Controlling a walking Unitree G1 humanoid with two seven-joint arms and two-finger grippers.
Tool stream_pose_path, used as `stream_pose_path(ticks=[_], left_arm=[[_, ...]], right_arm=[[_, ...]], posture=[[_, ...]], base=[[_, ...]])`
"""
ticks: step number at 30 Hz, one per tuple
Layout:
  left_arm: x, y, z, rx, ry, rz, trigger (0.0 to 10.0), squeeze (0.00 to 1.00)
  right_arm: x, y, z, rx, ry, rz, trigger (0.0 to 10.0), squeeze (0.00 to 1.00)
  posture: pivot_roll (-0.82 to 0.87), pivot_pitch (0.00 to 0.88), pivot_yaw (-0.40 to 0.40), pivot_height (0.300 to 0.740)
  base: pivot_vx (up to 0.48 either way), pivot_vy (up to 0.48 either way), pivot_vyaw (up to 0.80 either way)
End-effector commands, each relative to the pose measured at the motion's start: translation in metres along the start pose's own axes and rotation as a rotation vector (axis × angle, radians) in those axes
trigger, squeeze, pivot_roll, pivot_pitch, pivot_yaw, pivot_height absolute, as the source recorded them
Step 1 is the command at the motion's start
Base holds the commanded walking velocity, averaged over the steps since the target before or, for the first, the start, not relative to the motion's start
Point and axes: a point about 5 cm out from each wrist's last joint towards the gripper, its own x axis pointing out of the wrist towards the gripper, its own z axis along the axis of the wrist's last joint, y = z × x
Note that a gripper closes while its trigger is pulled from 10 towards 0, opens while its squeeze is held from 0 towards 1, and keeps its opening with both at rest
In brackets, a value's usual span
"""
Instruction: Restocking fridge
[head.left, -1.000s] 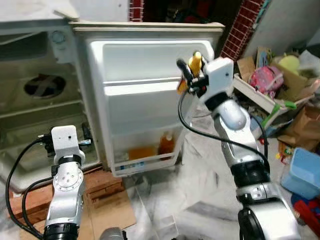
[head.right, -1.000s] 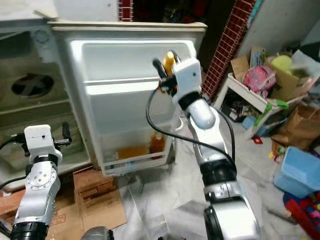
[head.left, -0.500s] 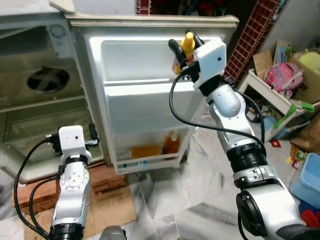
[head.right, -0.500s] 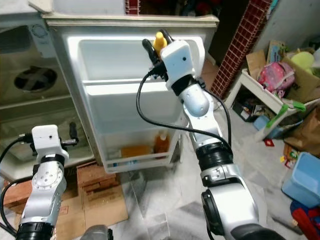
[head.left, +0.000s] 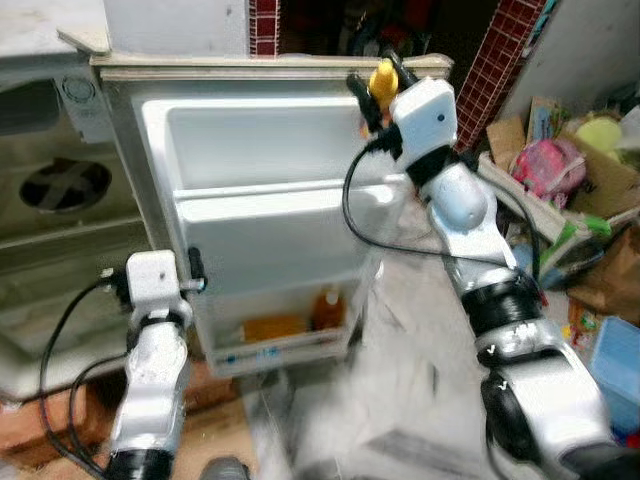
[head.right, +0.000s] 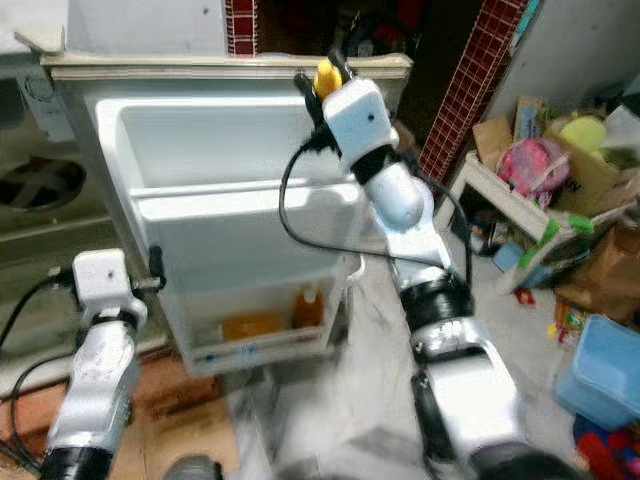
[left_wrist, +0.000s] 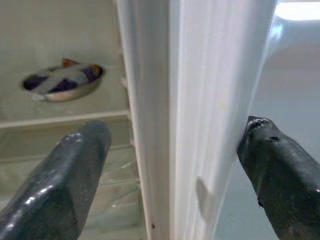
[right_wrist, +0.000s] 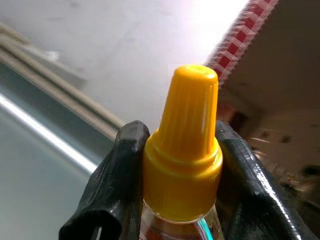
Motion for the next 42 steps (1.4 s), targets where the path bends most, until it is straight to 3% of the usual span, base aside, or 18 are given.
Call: stream_pose_path(ticks=[1,8,14,19,23,25,32,39,41,42], left_arm=[[0.0,0.001,0.001,-0.01,0.002,0.018,10.0,0.0],[0.0,0.001,0.001,-0.009,0.004,0.019,10.0,0.0],[-0.003,0.001,-0.001,-0.011,0.015,0.018,10.0,0.0],[-0.003,0.0,-0.001,0.001,0.011,0.012,10.0,0.0],[-0.003,-0.001,-0.001,-0.005,0.017,0.012,10.0,0.0],[-0.003,-0.001,-0.001,-0.006,0.019,0.011,10.0,0.0],[-0.002,-0.002,-0.001,-0.005,0.021,0.01,10.0,0.0],[-0.003,-0.002,-0.002,-0.006,0.025,0.011,10.0,0.0],[-0.003,-0.002,-0.002,-0.006,0.026,0.011,10.0,0.0],[-0.003,-0.002,-0.002,-0.007,0.027,0.011,10.0,0.0]], right_arm=[[-0.003,-0.012,0.0,-0.025,-0.006,-0.032,10.0,0.0],[-0.007,0.002,-0.006,-0.026,0.011,-0.031,10.0,0.0],[-0.02,0.017,-0.034,-0.066,0.175,0.008,10.0,0.0],[-0.025,0.018,-0.05,-0.146,0.286,0.029,10.0,0.0],[-0.025,0.017,-0.054,-0.205,0.312,0.029,10.0,0.0],[-0.024,0.016,-0.058,-0.28,0.347,0.031,10.0,0.0],[-0.014,0.02,-0.054,-0.377,0.334,0.03,10.0,0.0],[-0.011,0.028,-0.054,-0.354,0.337,0.041,10.0,0.0],[-0.01,0.029,-0.054,-0.34,0.337,0.041,10.0,0.04],[-0.01,0.029,-0.054,-0.34,0.335,0.04,10.0,0.49]], posture=[[0.08,0.0,-0.105,0.716],[0.09,0.0,-0.111,0.716],[0.1,0.0,-0.117,0.716],[0.09,0.0,-0.121,0.716],[0.09,0.0,-0.122,0.716],[0.09,0.0,-0.123,0.716],[0.1,0.0,-0.123,0.716],[0.1,0.0,-0.125,0.716],[0.1,0.0,-0.125,0.716],[0.1,0.0,-0.124,0.716]], base=[[0.0,0.0,0.0],[0.0,0.0,0.0],[0.0,0.0,0.0],[0.0,0.0,0.0],[0.0,0.0,0.0],[0.0,0.0,0.0],[0.0,0.0,0.0],[0.0,0.0,0.0],[0.0,0.0,0.0],[0.0,0.0,0.0]])
